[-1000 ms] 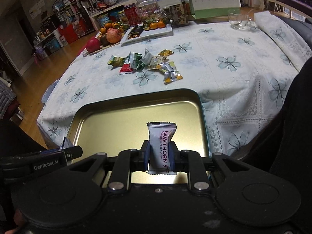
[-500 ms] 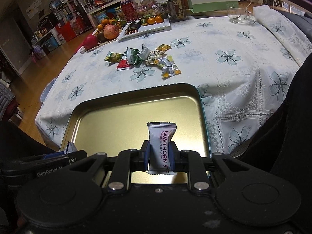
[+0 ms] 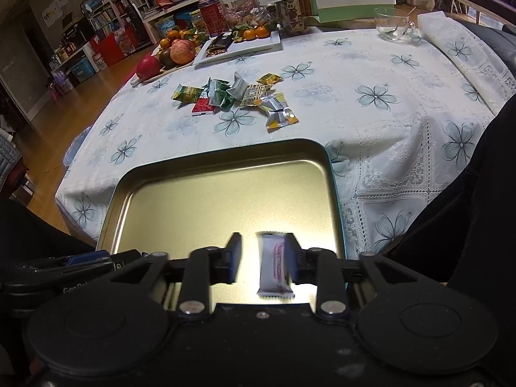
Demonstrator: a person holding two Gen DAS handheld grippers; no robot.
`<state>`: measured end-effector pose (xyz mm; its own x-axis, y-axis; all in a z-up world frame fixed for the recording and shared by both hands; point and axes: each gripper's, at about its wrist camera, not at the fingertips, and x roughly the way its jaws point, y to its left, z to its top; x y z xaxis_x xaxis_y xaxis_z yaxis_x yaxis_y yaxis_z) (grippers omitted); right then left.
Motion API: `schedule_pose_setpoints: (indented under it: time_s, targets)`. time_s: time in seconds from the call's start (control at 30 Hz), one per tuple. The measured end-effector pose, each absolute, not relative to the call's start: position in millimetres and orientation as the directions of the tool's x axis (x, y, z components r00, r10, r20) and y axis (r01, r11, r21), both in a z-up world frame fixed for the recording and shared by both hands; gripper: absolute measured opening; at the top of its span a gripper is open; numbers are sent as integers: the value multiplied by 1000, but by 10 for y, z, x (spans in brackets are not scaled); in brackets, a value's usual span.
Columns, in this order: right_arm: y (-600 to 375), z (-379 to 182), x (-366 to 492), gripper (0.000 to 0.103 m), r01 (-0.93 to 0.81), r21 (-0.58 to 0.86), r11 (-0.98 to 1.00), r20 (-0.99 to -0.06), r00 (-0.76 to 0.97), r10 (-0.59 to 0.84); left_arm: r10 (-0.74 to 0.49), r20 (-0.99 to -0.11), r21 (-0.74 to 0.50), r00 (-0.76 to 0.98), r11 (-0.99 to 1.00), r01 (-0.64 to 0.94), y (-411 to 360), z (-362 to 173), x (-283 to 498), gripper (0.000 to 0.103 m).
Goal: Organize snacks
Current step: 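Open the left tool to drop the white packet while the right tool drops the Hawthorn bar, then move both open tools back toward the snack pile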
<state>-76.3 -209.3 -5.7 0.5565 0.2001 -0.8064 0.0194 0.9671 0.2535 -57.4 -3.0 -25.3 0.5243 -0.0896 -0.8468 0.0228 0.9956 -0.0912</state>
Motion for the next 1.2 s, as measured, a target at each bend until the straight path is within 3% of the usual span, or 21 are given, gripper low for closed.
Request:
schedule_pose_setpoints:
  time_s: [0.7, 0.87, 1.0, 1.2]
  targets:
    - [-2053, -68, -753, 58, 12, 218, 976, -815, 552, 176, -19, -873, -52, 487, 997, -56, 36, -303, -531, 51]
    - [-2020, -39, -789, 66, 1, 194, 981, -805, 571, 159, 88, -838, 38, 539, 994, -103, 4, -251, -568, 52]
    - [-1962, -31, -794, 66, -11, 152, 988, -808, 575, 131, 146, -800, 88, 582, 988, -128, -13, -191, -610, 55]
    - [-1942, -64, -726, 66, 11, 122, 992, -833, 545, 97, 116, -784, 38, 609, 989, -140, 64, -124, -630, 55]
